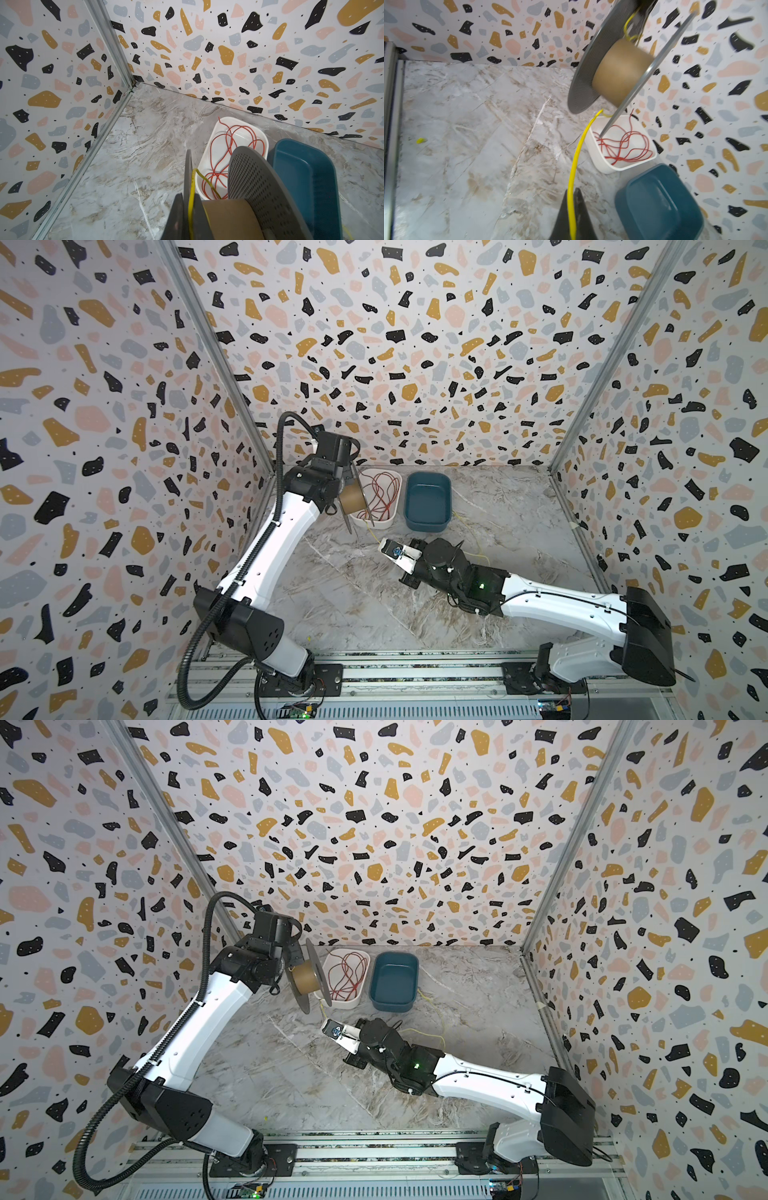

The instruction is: Wrap the cables

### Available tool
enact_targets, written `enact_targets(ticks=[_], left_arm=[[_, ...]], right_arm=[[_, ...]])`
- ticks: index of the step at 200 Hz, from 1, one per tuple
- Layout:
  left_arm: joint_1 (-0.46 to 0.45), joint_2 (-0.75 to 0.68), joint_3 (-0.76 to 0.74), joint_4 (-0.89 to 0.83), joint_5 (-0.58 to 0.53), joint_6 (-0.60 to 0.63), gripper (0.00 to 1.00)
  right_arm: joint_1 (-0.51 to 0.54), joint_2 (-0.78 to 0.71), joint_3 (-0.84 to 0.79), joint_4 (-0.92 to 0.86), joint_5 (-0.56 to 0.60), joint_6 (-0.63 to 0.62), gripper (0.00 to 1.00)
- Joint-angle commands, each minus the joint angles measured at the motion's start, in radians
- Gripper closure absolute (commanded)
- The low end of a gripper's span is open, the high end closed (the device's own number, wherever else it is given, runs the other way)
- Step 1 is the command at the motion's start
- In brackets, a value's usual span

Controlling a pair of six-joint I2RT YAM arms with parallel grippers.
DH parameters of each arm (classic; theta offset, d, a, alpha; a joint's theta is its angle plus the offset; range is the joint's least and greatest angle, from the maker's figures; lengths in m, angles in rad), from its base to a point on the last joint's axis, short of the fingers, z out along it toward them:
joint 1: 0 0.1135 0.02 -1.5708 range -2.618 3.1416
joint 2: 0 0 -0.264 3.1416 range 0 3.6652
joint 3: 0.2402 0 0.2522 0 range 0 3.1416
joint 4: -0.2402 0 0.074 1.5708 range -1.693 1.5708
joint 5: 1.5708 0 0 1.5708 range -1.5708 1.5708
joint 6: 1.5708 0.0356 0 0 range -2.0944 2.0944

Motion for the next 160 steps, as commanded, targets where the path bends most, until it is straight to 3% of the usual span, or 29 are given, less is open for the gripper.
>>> enact_targets(ticks=[1,34,89,111,160], left_arm=[[-0.024,-0.030,-0.012,0.088,-0.054,0.001,1.00],[-0.097,-0.030,-0.037,0.060,-0.060,0.012,1.00],[-0.130,-0.060,-0.095,0.050,0.003,0.058,1.00],[-0.133,-0.081,-0.115,0.044,0.044,0.091,1.00],[-0.134,-0.132,-0.155,0.061,0.153,0.174,1.00]], right_arm=[[0.007,-0.023,0.089,-0.018,0.105,-0.081,1.00],[0.007,0.026,0.182,0.023,0.179,-0.120,1.00],[-0.024,0.141,0.362,0.048,0.265,-0.117,1.00],[-0.091,0.173,0.445,-0.025,0.194,-0.036,1.00],[-0.228,0.176,0.470,-0.090,-0.050,0.046,0.99]])
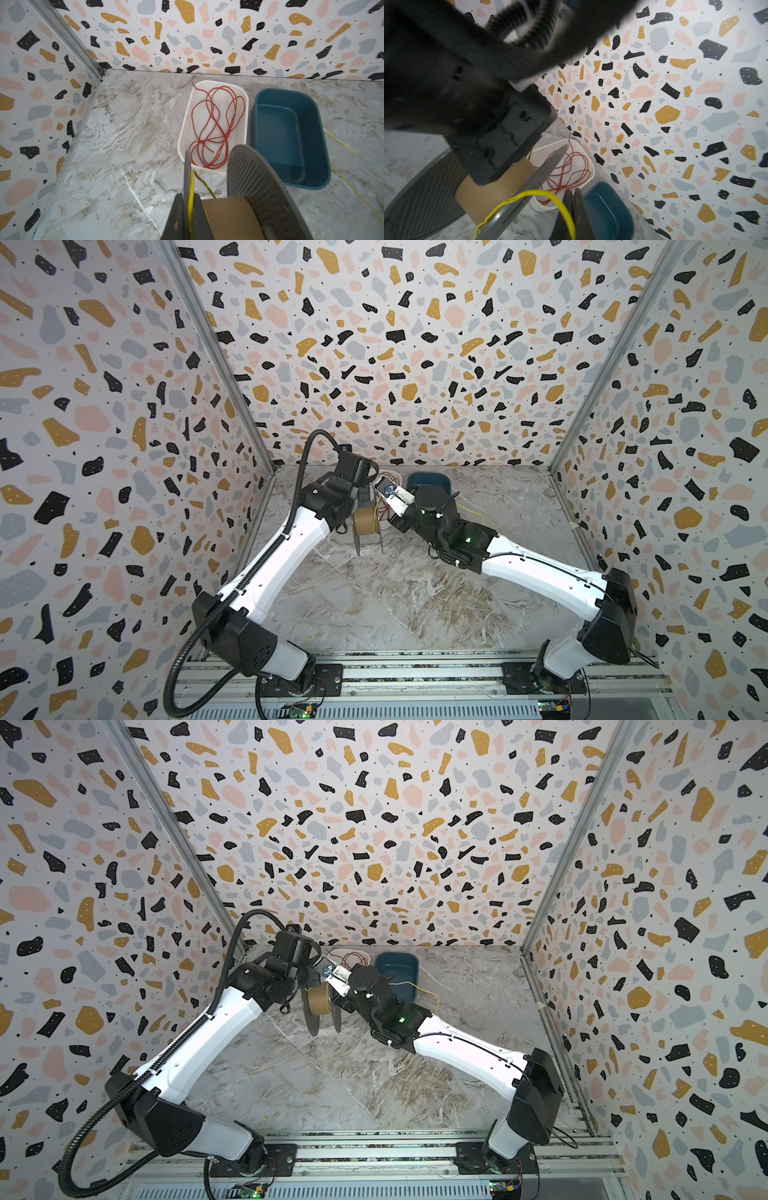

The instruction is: Wrap the cables

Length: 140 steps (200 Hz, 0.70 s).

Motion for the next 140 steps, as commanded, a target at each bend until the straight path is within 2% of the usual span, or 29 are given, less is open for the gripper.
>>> enact_targets(ticks=[1,19,49,84,111,140], left_arm=[[-0.006,-0.050,-0.007,0.040,0.081,0.078,1.00],[-0.011,-0.057,-0.012,0.051,0.129,0.113,1.00],[-0.032,-0.054,-0.006,0.035,0.137,0.164,1.00],[-0.040,-0.073,-0.022,0.030,0.166,0.213,1.00],[-0.040,-0.091,-0.014,0.011,0.199,0.254,1.00],[-0.040,-0.093,0.038,-0.027,0.209,0.245,1.00]], right_arm=[[-0.059,-0.031,0.057,-0.016,-0.129,0.067,0.99],[-0.111,-0.019,0.075,-0.048,-0.226,0.079,0.99],[-0.197,0.026,0.146,-0.106,-0.374,0.128,0.99],[-0.261,0.105,0.227,-0.155,-0.439,0.154,0.98],[-0.323,0.168,0.284,-0.202,-0.535,0.183,0.93],[-0.374,0.203,0.271,-0.194,-0.605,0.205,0.92]])
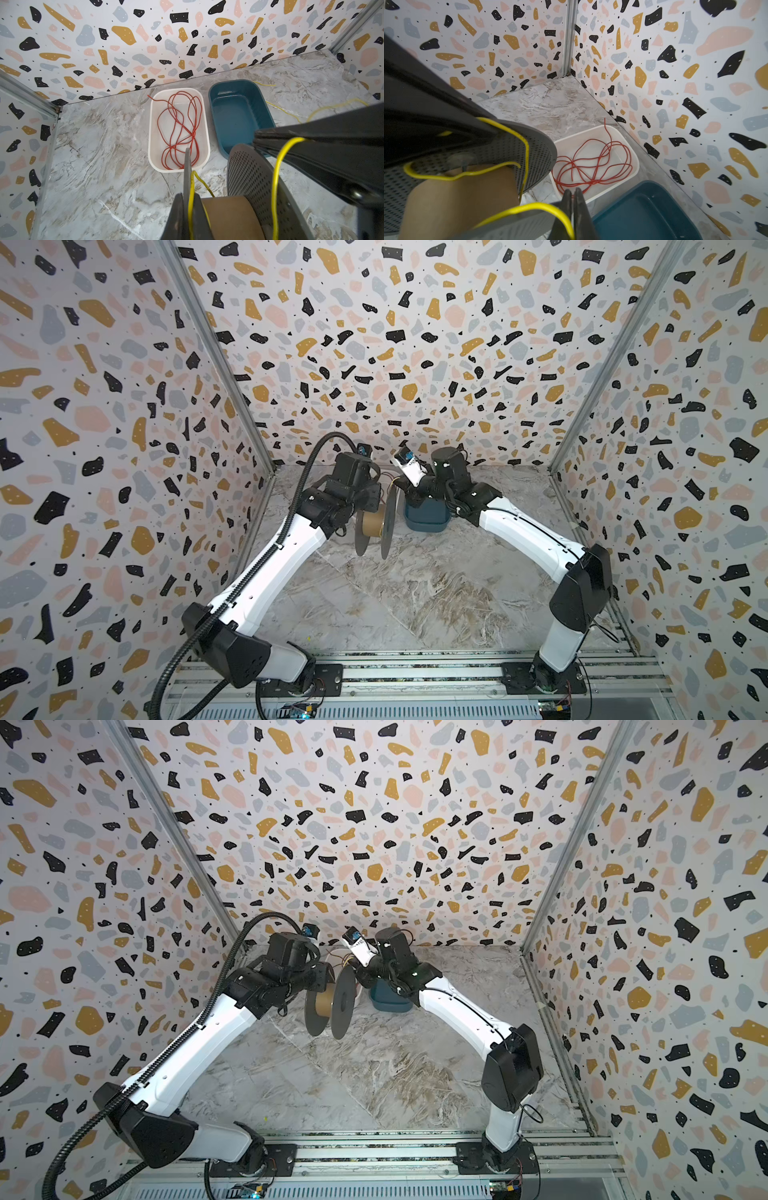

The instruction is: Wrap the cables

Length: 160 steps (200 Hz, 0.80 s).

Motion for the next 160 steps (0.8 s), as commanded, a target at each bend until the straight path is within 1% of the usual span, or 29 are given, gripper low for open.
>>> enact_targets(ticks=[1,21,36,50,62,96,117,140,160], left_arm=[[-0.003,-0.048,0.053,-0.087,0.034,0.042,1.00],[-0.001,-0.043,0.099,-0.120,0.072,0.041,1.00],[0.000,-0.034,0.147,-0.158,0.079,0.040,1.00],[0.006,-0.029,0.188,-0.183,0.091,0.037,1.00],[0.013,-0.028,0.219,-0.198,0.094,0.028,1.00],[0.056,-0.032,0.258,-0.204,0.202,0.009,1.00],[0.078,-0.034,0.283,-0.201,0.268,-0.009,1.00],[0.079,-0.036,0.302,-0.191,0.322,-0.013,1.00],[0.080,-0.046,0.279,-0.152,0.385,-0.028,1.00]], right_arm=[[-0.075,-0.007,0.035,0.022,-0.027,0.050,0.92],[-0.102,0.005,0.004,0.037,-0.061,0.061,0.91],[-0.118,0.007,-0.033,0.059,-0.083,0.072,0.89],[-0.134,0.004,-0.070,0.080,-0.100,0.080,0.84],[-0.145,-0.002,-0.105,0.098,-0.115,0.082,0.83],[-0.163,-0.033,-0.214,0.156,-0.141,0.084,0.80],[-0.171,-0.059,-0.286,0.197,-0.154,0.082,0.75],[-0.178,-0.074,-0.332,0.220,-0.146,0.081,0.63],[-0.178,-0.086,-0.349,0.226,-0.105,0.076,0.60]])
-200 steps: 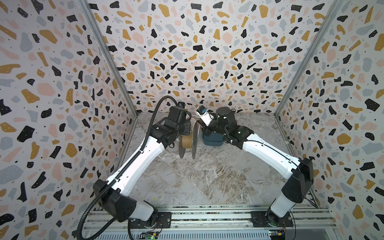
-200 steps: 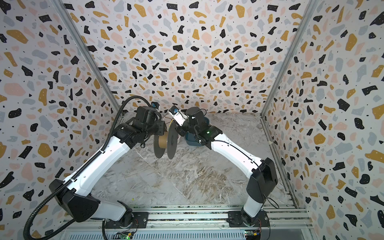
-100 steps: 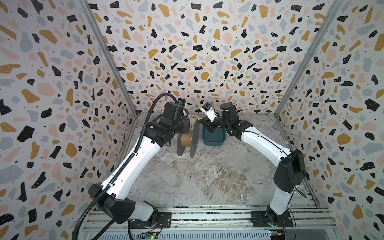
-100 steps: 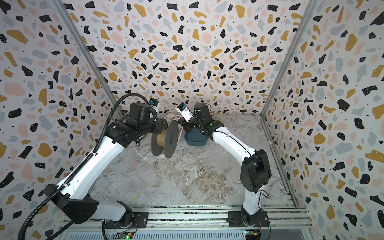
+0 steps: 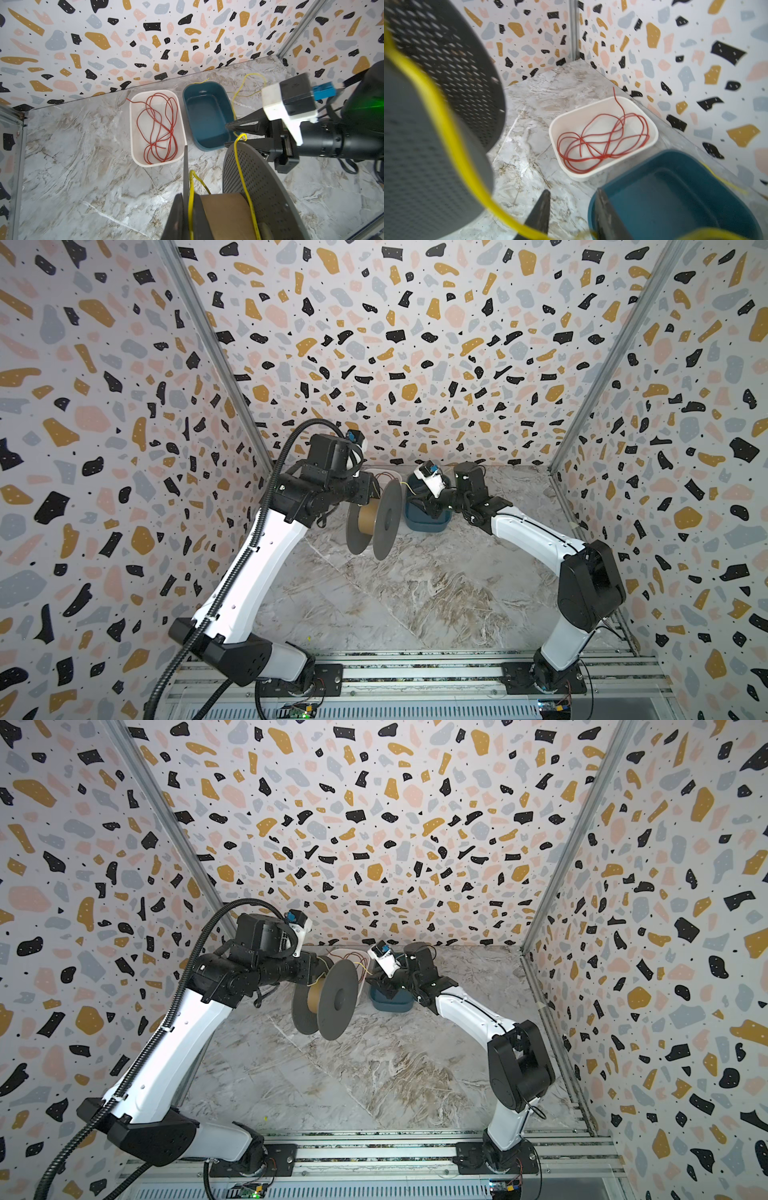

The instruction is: Wrap the cables

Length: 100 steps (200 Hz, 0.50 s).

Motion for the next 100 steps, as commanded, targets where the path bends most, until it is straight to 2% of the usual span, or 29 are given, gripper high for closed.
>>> enact_targets(ticks=[1,29,75,100], left_arm=[[0.006,-0.049,0.030,0.073,0.120,-0.032,1.00],[0.006,-0.058,0.003,0.119,0.194,-0.048,1.00],[0.005,-0.050,-0.012,0.160,0.202,-0.052,1.00],[0.005,-0.028,0.002,0.170,0.206,-0.049,1.00]], right_arm=[[-0.026,-0.035,-0.020,0.000,0.097,0.012,0.60],[-0.026,-0.086,-0.076,0.042,0.167,0.011,0.59],[-0.028,-0.160,-0.129,0.065,0.213,0.007,0.53],[-0.028,-0.227,-0.174,0.069,0.283,0.014,0.53]])
